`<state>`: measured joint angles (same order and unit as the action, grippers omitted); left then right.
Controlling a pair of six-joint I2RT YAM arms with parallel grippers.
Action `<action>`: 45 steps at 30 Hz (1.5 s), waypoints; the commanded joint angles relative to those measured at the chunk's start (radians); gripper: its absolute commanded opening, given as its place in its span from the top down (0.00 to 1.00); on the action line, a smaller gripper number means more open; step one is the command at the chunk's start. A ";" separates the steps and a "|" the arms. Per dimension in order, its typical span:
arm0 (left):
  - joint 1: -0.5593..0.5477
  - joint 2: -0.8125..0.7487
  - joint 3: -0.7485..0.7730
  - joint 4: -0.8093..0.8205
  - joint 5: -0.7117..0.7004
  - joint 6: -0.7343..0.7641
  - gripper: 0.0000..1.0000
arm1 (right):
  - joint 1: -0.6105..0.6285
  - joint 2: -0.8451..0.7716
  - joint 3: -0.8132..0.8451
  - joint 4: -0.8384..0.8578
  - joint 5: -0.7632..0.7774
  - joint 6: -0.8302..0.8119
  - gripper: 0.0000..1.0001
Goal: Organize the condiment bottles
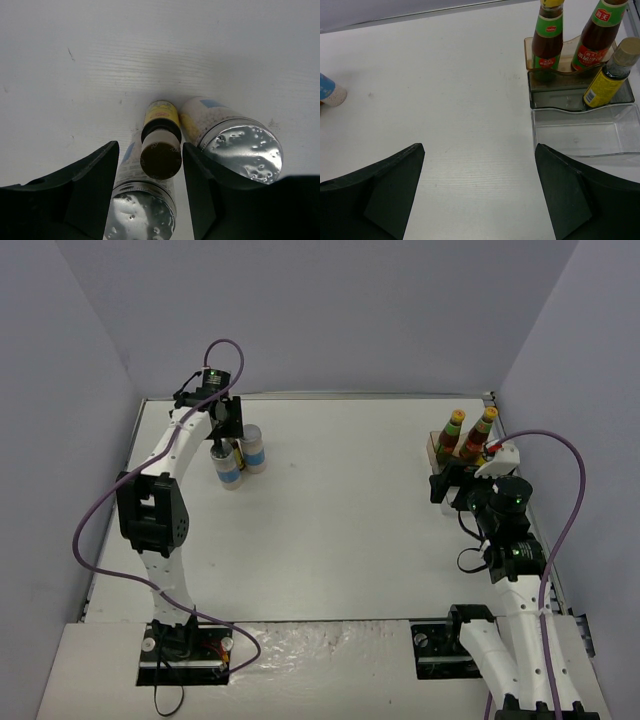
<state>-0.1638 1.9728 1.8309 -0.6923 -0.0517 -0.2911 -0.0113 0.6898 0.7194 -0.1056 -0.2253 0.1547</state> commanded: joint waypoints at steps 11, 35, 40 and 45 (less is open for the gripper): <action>0.000 0.001 0.068 0.010 -0.006 0.005 0.70 | 0.005 0.007 -0.006 0.052 0.012 -0.021 0.11; 0.205 -0.164 0.083 -0.049 -0.057 0.047 1.00 | 0.065 0.001 -0.005 0.052 0.026 -0.039 0.11; 0.212 -0.320 -0.013 -0.114 -0.075 0.047 1.00 | 0.071 0.008 0.004 0.052 0.025 -0.040 0.10; 0.210 -0.497 -0.235 -0.125 -0.024 0.019 1.00 | 0.085 0.013 0.009 0.053 0.036 -0.040 0.10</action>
<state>0.0548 1.6664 1.6967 -0.8194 -0.1048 -0.2618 0.0547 0.6910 0.7063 -0.1112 -0.2094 0.1280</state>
